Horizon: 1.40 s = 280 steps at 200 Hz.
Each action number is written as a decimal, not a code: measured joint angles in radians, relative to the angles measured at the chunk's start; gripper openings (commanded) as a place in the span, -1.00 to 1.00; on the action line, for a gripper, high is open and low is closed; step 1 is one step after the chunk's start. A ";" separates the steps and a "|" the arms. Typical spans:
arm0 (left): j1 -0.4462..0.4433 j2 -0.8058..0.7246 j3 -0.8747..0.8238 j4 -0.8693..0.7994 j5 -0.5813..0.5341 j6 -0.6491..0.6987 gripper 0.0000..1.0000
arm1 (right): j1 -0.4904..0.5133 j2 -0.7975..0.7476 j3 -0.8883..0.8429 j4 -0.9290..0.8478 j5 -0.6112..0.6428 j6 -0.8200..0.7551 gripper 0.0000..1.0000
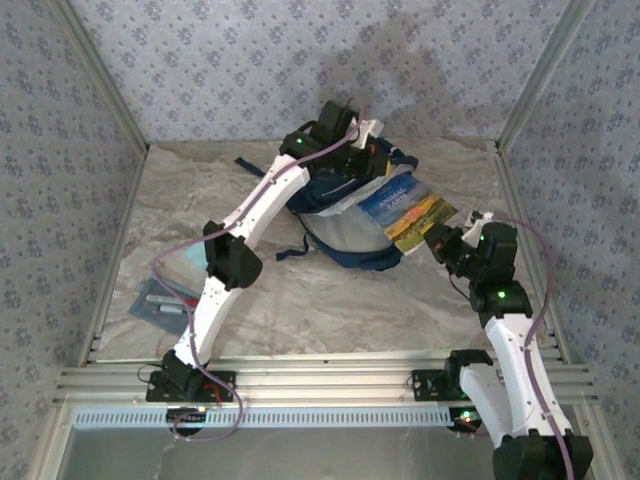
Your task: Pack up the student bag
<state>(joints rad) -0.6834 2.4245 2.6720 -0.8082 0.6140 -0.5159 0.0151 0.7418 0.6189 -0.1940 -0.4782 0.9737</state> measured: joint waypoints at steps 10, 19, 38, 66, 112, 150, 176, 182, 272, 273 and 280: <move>-0.005 0.002 0.000 0.004 0.003 -0.010 -1.00 | 0.026 0.023 -0.018 0.036 0.018 0.010 -1.00; -0.007 0.002 0.000 0.006 0.003 -0.014 -1.00 | 0.050 0.049 -0.035 0.068 0.035 0.016 -1.00; -0.016 0.002 0.000 0.026 0.003 -0.027 -1.00 | 0.099 0.118 -0.067 0.133 0.079 0.032 -1.00; -0.026 0.002 0.000 0.030 0.003 -0.039 -1.00 | 0.169 0.235 -0.090 0.247 0.142 0.051 -1.00; -0.042 0.002 0.000 0.033 0.007 -0.045 -1.00 | 0.246 0.464 -0.089 0.484 0.189 0.065 -1.00; -0.046 0.002 0.000 0.034 0.006 -0.051 -1.00 | 0.268 0.613 -0.068 0.647 0.236 0.075 -1.00; -0.046 0.002 0.000 0.034 0.002 -0.053 -1.00 | 0.285 0.743 -0.019 0.748 0.255 0.103 -1.00; -0.045 0.002 0.000 0.034 -0.002 -0.053 -1.00 | 0.288 0.770 -0.010 0.772 0.259 0.111 -1.00; -0.043 0.002 -0.005 0.019 -0.055 -0.032 -1.00 | 0.285 0.963 -0.030 1.119 0.287 0.294 -1.00; -0.043 0.002 -0.005 0.019 -0.055 -0.031 -1.00 | 0.285 0.961 -0.031 1.119 0.286 0.295 -1.00; -0.043 0.002 -0.005 0.019 -0.058 -0.029 -1.00 | 0.285 0.950 -0.034 1.118 0.280 0.295 -1.00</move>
<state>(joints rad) -0.7261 2.4260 2.6671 -0.7891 0.5560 -0.5449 0.2996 1.6920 0.5846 0.9241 -0.1978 1.2690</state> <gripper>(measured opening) 0.065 0.080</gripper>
